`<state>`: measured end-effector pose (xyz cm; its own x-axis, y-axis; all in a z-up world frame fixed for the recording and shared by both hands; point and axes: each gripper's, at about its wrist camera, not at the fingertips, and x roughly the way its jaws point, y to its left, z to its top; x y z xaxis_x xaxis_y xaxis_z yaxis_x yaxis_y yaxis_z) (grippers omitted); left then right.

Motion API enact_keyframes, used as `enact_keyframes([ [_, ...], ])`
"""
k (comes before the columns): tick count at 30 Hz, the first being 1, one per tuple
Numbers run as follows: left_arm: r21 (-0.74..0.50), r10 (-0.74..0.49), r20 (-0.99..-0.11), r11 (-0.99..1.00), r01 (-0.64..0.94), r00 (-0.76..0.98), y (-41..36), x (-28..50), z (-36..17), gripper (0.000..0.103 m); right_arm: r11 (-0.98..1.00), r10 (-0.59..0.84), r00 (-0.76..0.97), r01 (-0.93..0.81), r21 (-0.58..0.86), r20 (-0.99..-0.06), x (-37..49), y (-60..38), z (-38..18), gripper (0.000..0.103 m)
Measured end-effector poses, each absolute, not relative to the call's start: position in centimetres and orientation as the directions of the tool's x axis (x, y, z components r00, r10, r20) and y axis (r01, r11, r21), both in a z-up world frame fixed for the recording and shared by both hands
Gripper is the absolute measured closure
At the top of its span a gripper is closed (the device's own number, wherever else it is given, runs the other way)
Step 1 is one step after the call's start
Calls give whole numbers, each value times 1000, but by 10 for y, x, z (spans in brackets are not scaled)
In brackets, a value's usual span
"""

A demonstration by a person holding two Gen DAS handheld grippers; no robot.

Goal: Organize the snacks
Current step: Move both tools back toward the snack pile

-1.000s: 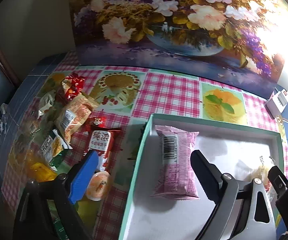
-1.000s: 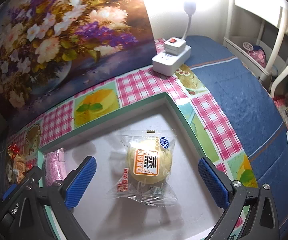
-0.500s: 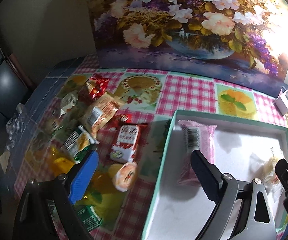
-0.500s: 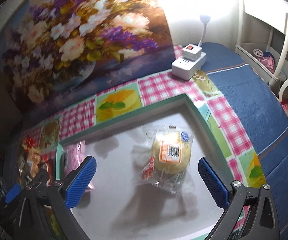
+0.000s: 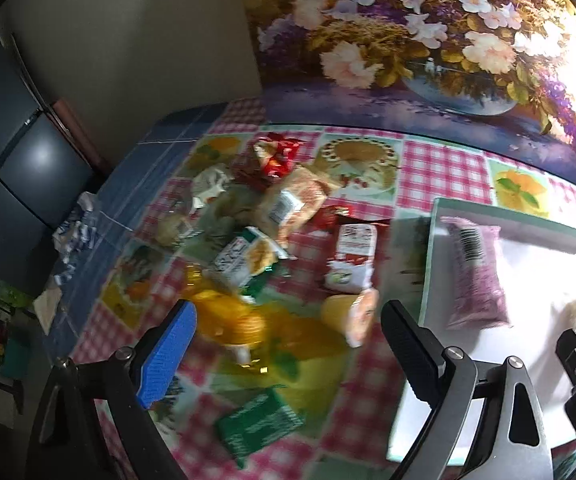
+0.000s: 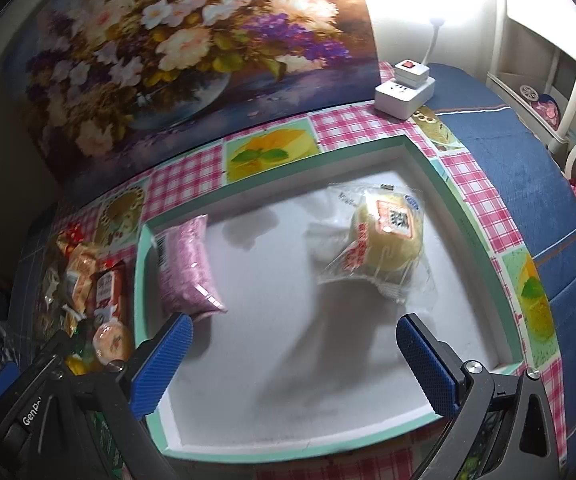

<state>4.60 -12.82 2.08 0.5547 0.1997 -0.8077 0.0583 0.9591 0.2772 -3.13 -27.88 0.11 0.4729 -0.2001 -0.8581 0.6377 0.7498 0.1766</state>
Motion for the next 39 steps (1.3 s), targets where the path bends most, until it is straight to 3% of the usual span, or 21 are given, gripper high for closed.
enact_keyframes([
  [20,186,157,-836,982,3,525,-34,35,20,9,877,-70,482,447,177,-873,-9,-178,-5,0],
  [39,139,172,-916,984,-116,362,38,44,-27,9,951,17,404,276,140,-915,26,-115,-30,0],
])
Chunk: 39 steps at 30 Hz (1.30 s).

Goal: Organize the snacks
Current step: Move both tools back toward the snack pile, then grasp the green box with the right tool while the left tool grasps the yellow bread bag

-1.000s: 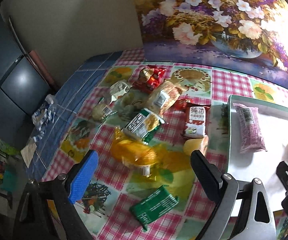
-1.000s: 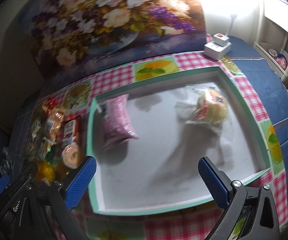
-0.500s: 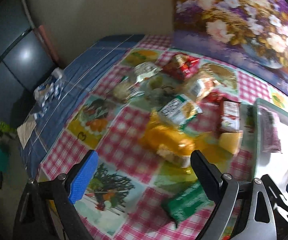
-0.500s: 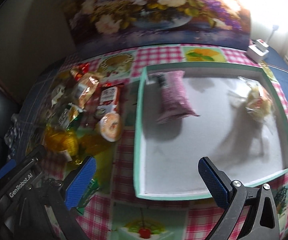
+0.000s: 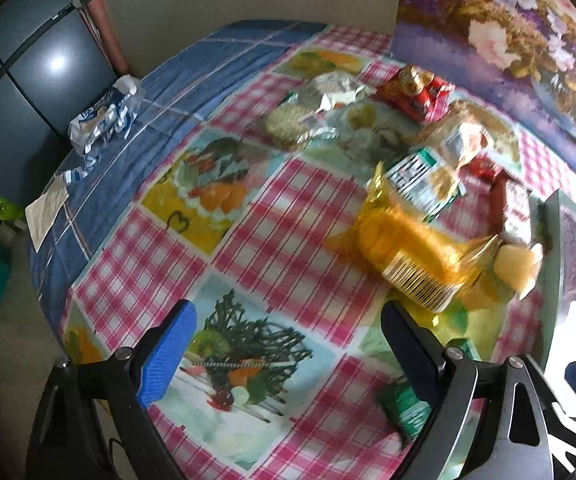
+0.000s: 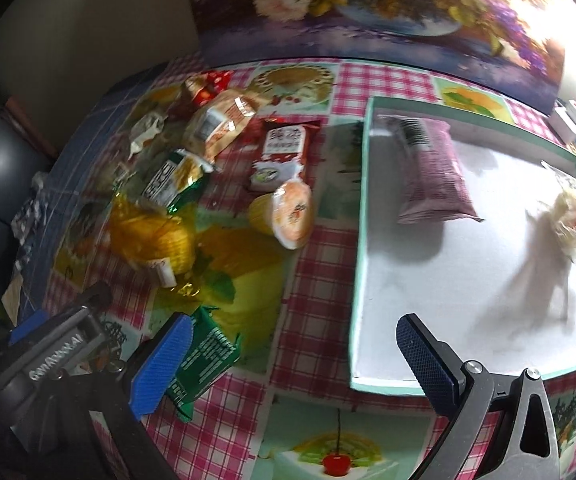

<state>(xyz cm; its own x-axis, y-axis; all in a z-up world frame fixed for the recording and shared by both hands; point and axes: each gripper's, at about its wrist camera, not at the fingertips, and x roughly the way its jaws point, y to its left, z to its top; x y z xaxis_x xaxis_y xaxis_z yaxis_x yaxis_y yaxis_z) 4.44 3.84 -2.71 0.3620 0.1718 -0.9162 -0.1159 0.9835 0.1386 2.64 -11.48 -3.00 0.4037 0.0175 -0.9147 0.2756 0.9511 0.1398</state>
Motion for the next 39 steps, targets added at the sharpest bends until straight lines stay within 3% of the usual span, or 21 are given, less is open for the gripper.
enact_keyframes([
  [25,115,170,-945,973,-201,281,78,47,-53,9,993,118,251,-56,107,-961,43,-34,-72,0],
  [39,74,133,-949,975,-208,286,76,51,-54,9,997,51,262,43,64,-964,55,-54,-88,1],
])
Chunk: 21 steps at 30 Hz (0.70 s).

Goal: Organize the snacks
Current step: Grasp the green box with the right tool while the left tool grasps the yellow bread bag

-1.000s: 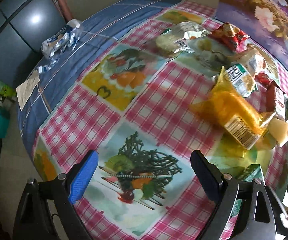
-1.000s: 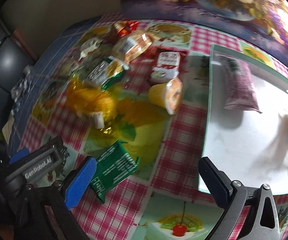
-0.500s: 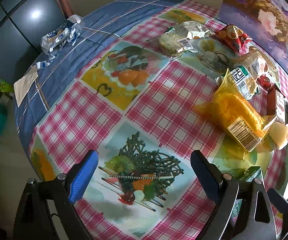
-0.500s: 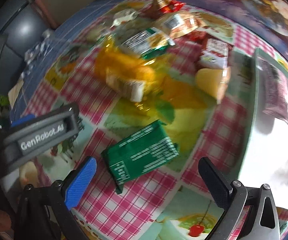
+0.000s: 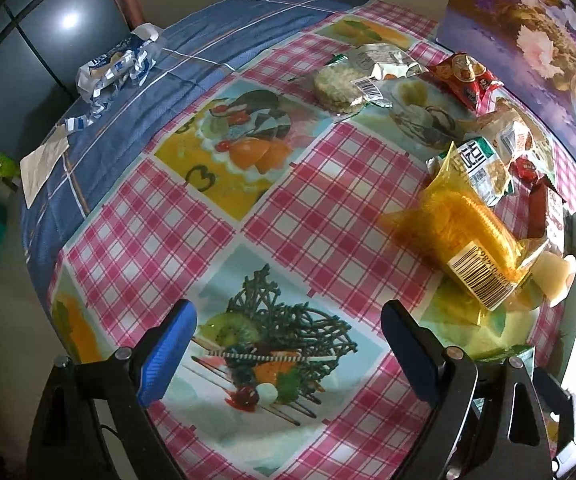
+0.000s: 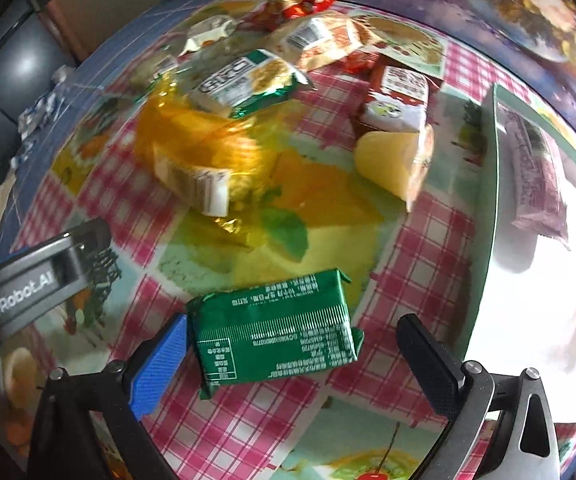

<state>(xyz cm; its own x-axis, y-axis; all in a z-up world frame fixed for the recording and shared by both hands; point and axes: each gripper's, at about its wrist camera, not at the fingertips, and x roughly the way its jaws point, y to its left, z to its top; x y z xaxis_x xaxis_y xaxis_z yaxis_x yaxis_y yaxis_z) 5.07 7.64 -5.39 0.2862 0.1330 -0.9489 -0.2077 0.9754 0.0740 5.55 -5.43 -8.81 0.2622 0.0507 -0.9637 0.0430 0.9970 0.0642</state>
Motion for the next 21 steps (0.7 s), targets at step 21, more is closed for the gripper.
enact_keyframes([
  [21,-150,-73,-925,971,-184,373,51,76,-29,9,986,82,294,113,119,-952,51,-80,-71,32],
])
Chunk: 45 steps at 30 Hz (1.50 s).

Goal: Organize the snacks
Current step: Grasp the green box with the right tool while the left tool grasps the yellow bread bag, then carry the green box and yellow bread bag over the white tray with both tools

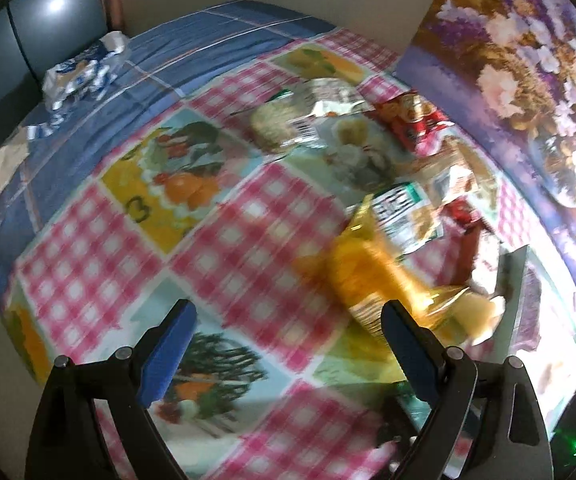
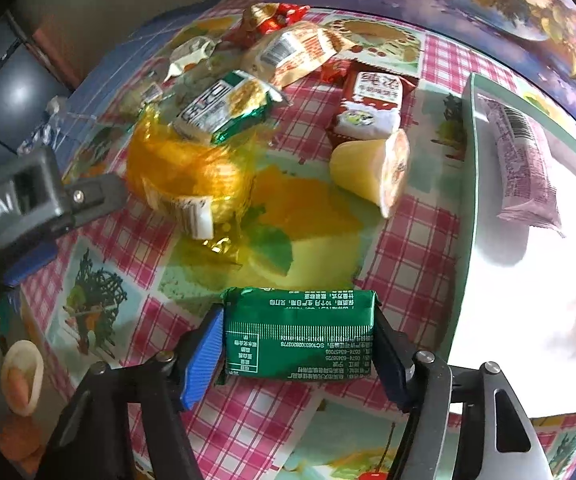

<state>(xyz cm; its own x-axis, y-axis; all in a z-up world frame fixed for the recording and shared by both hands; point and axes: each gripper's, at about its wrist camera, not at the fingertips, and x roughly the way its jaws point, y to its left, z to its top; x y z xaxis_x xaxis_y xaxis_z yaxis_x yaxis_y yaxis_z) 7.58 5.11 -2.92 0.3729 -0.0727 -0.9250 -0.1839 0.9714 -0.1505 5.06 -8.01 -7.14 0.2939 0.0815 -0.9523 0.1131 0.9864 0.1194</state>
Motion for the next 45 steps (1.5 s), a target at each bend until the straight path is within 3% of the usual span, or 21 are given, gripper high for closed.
enact_keyframes([
  [19,-231,-181,-926,966,-116,332,16,103,-56,12,972,94,298,177,152,-950,60,-112,-67,33],
  [21,-238,-191,-925,965,-110,328,14,104,-58,25,972,94,296,180,152,-951,60,-108,-68,33],
  [32,-251,-205,-918,963,-97,340,12,98,-53,49,969,90,304,192,154,-948,60,-109,-59,33],
  [45,-256,-184,-872,961,-102,453,36,88,-10,52,967,66,365,208,150,-929,50,-105,-32,33],
])
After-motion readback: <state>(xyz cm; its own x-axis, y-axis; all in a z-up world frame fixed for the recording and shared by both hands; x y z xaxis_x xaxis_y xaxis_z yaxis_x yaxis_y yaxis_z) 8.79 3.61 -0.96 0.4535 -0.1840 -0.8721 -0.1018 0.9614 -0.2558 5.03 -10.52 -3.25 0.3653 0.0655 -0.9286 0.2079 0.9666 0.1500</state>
